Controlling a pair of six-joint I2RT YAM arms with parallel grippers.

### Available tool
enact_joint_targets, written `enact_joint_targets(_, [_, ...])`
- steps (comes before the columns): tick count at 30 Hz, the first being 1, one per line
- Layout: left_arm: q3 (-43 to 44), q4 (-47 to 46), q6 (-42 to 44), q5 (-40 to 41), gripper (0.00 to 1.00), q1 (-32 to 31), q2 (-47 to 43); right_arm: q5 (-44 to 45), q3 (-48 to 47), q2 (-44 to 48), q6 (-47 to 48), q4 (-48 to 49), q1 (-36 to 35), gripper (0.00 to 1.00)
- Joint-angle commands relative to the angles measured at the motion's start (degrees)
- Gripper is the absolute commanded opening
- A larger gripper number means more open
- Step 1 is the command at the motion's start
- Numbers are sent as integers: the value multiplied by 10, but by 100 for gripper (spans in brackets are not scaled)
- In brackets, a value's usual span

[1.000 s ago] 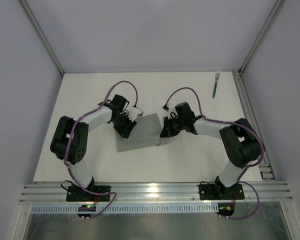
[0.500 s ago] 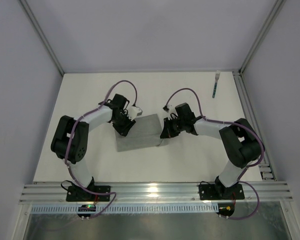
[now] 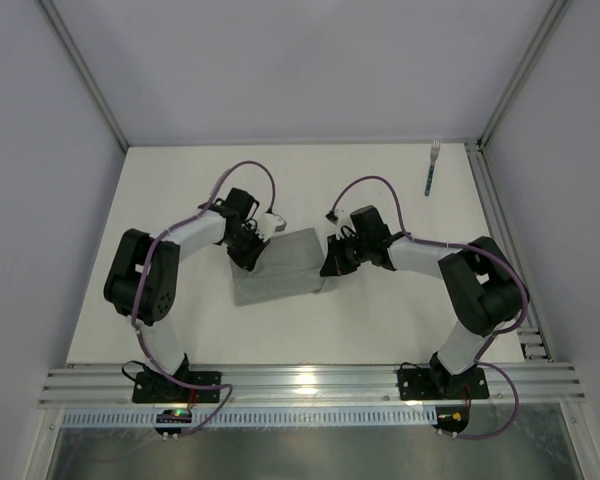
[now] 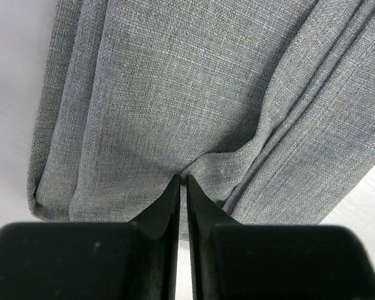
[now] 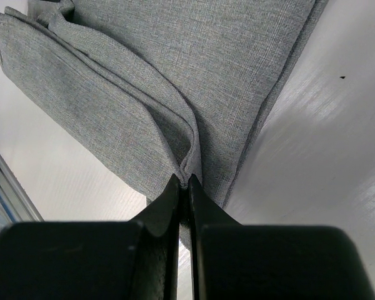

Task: Fold the napkin into a case and place the utensils inside
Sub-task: Smooth out the 2/3-rectangle-folded napkin at the center of the board.

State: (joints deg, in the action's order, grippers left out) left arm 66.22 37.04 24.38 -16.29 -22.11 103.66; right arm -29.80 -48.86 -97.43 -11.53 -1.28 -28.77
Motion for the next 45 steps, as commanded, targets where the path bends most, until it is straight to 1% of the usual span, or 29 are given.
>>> enact_joint_targets(1, [3, 8, 1, -18, 6, -1, -16, -7, -3, 7, 1, 23, -4, 3])
enact_joint_targets(4, [0, 15, 0, -17, 0, 2, -34, -8, -3, 12, 2, 20, -4, 3])
enact_joint_targets(12, [-37, 56, 29, -18, 0, 27, -75, -15, -2, 25, 3, 16, -3, 3])
enact_joint_targets(17, [-65, 63, 42, -9, 0, 28, -103, -25, -4, 31, -1, 16, -3, 3])
enact_joint_targets(23, [-72, 60, 44, -5, 0, 30, -97, -29, -8, 22, -2, 16, -4, 3])
enact_joint_targets(25, [-71, 57, 44, -13, 3, 30, -93, -30, -10, 19, -3, 16, -4, 3])
enact_joint_targets(26, [-70, 56, 43, -18, 10, 30, -92, -32, -11, 17, -3, 16, -4, 3])
enact_joint_targets(27, [-67, 56, 42, -30, 15, 31, -93, -32, -11, 15, -3, 17, -3, 3])
enact_joint_targets(29, [-64, 53, 37, -42, 19, 31, -94, -33, -11, 14, -2, 17, -4, 3])
enact_joint_targets(30, [-58, 56, 36, -51, 19, 32, -95, -33, -11, 13, -2, 16, -4, 3])
enact_joint_targets(31, [-55, 57, 35, -61, 19, 32, -95, -32, -10, 13, -2, 17, -4, 3])
enact_joint_targets(35, [-45, 68, 30, -66, 0, 33, -86, -33, -9, 14, -3, 19, -3, 3])
enact_joint_targets(38, [-50, 78, 36, -60, 0, 42, -77, -38, -12, 20, -17, 23, -3, 3])
enact_joint_targets(40, [-61, 79, 40, -58, 0, 51, -76, -24, -24, 17, -22, 17, -2, 3])
enact_joint_targets(45, [-83, 72, 48, -47, 0, 57, -82, -34, -37, -7, -51, 24, 3, 3])
